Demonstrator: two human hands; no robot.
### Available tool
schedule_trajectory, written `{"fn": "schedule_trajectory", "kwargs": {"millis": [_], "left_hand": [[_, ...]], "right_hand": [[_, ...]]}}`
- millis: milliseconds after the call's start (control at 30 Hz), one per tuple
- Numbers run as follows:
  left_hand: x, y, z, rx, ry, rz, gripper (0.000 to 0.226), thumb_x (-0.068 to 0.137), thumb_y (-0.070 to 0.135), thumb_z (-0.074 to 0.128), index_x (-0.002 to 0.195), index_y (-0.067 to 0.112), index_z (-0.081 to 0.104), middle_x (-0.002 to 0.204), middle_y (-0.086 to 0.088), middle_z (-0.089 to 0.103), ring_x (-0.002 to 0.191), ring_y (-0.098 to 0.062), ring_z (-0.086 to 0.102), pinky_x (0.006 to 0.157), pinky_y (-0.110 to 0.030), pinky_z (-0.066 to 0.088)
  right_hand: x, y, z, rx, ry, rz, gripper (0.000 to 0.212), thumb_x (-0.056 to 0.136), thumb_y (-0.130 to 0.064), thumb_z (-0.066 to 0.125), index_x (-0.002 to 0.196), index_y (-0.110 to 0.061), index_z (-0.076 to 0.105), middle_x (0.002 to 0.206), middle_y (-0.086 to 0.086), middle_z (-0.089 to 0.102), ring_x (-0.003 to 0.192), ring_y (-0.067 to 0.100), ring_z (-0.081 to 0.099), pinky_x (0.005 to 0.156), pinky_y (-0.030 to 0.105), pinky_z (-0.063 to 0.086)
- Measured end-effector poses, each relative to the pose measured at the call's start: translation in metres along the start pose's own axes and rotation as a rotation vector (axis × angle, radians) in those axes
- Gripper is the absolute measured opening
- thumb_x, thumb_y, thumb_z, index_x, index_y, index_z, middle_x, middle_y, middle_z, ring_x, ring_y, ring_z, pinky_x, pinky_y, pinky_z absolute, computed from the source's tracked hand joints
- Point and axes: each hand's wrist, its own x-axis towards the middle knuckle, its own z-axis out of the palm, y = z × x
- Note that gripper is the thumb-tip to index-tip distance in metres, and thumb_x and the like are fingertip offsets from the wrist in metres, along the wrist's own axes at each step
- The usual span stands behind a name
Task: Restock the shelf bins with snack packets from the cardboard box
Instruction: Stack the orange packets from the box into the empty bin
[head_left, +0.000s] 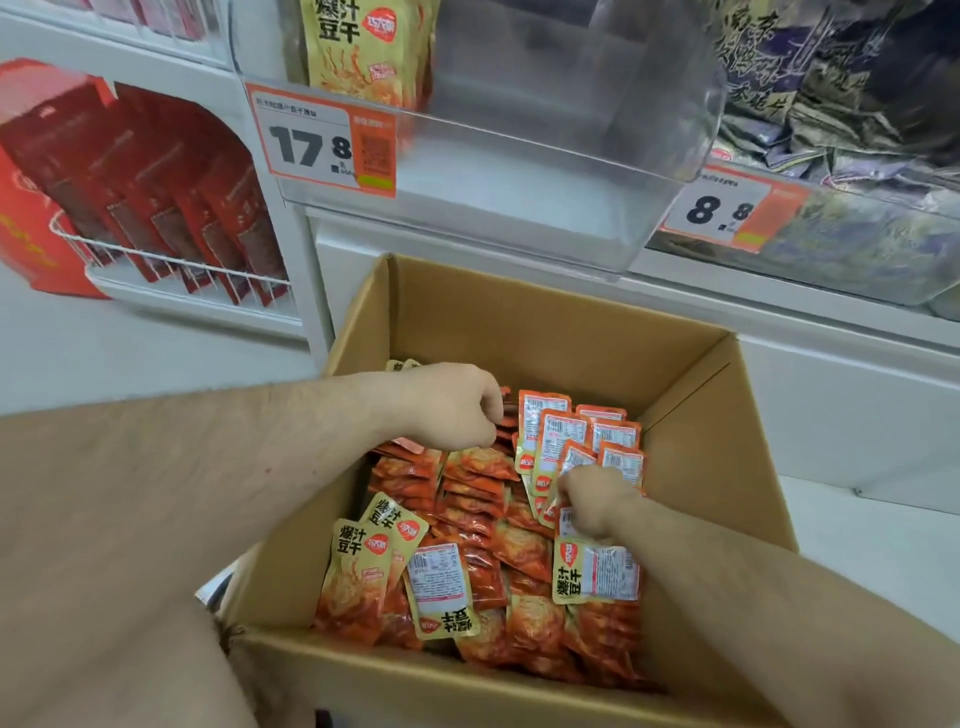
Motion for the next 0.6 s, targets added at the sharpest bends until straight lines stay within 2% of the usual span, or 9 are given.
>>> {"fn": "schedule_trajectory", "kwargs": {"millis": [100,133,200,267,333,400,467,533,600], "left_hand": [[0.003,-0.004,-0.001,-0.314,0.019,-0.131,0.010,0.090,0.020,0.060,0.093,0.012,0.064,0.082,-0.004,0.063,0.070,-0.020,0.055,0.065,-0.033,0.049],[0.002,-0.005,-0.002,-0.447,-0.002,-0.213,0.015,0.092,0.025,0.060,0.097,0.011,0.062,0.089,-0.005,0.065,0.074,-0.021,0.058,0.068,-0.033,0.051],[0.000,-0.006,-0.006,-0.788,-0.110,-0.395,0.044,0.095,0.040,0.057,0.123,0.006,0.054,0.120,-0.014,0.064,0.101,-0.031,0.064,0.083,-0.044,0.054],[-0.001,-0.002,-0.007,-1.166,-0.215,-0.454,0.072,0.094,0.052,0.054,0.143,0.002,0.037,0.142,-0.026,0.049,0.123,-0.044,0.054,0.090,-0.056,0.047],[-0.005,0.006,-0.005,-1.397,-0.195,-0.404,0.049,0.095,0.043,0.057,0.127,0.007,0.045,0.132,-0.029,0.055,0.118,-0.044,0.059,0.086,-0.057,0.050],[-0.001,0.009,0.000,-1.444,-0.098,-0.340,0.011,0.095,0.012,0.055,0.095,0.002,0.055,0.089,-0.021,0.068,0.081,-0.030,0.071,0.064,-0.040,0.061],[0.003,0.004,0.001,-1.367,0.039,-0.343,0.017,0.090,-0.009,0.046,0.079,-0.002,0.057,0.065,-0.016,0.061,0.049,-0.024,0.065,0.041,-0.030,0.055],[0.004,-0.002,-0.001,-1.285,0.107,-0.350,0.012,0.090,-0.011,0.048,0.092,-0.004,0.057,0.075,-0.020,0.064,0.046,-0.027,0.065,0.040,-0.033,0.053],[0.004,-0.013,-0.002,-1.210,0.158,-0.366,0.020,0.089,-0.011,0.055,0.108,-0.004,0.056,0.095,-0.023,0.067,0.066,-0.033,0.070,0.050,-0.038,0.056]], "right_hand": [[-0.012,0.000,-0.042,0.035,0.164,-0.009,0.004,0.088,-0.021,0.057,0.088,-0.017,0.057,0.097,0.006,0.064,0.091,0.027,0.062,0.068,0.031,0.045],[-0.017,0.000,-0.057,0.088,0.261,-0.015,0.011,0.088,-0.027,0.058,0.083,-0.018,0.053,0.089,0.004,0.061,0.086,0.027,0.060,0.067,0.031,0.042],[-0.035,-0.005,-0.083,0.233,0.548,-0.103,0.019,0.085,-0.021,0.060,0.072,-0.020,0.046,0.076,0.000,0.052,0.078,0.028,0.059,0.065,0.033,0.040],[-0.057,-0.020,-0.103,0.295,0.861,-0.275,0.016,0.069,-0.007,0.060,0.070,-0.018,0.049,0.069,-0.001,0.052,0.069,0.028,0.058,0.061,0.034,0.040],[-0.073,-0.041,-0.117,0.322,1.013,-0.392,0.015,0.059,-0.005,0.058,0.071,-0.013,0.053,0.068,0.002,0.053,0.066,0.027,0.055,0.059,0.034,0.041],[-0.079,-0.058,-0.125,0.366,1.035,-0.486,0.017,0.058,-0.005,0.061,0.074,-0.011,0.056,0.070,0.004,0.054,0.067,0.028,0.054,0.060,0.035,0.043],[-0.080,-0.066,-0.129,0.514,0.928,-0.516,0.020,0.062,-0.015,0.066,0.081,-0.012,0.061,0.077,0.001,0.057,0.073,0.024,0.055,0.067,0.033,0.046],[-0.074,-0.059,-0.121,0.771,0.724,-0.375,0.028,0.064,-0.024,0.065,0.091,-0.016,0.064,0.086,-0.003,0.060,0.075,0.012,0.053,0.070,0.022,0.045],[-0.054,-0.039,-0.094,0.805,0.468,-0.104,0.022,0.072,-0.021,0.065,0.093,-0.014,0.064,0.090,-0.001,0.063,0.078,0.013,0.056,0.071,0.025,0.048]]}}
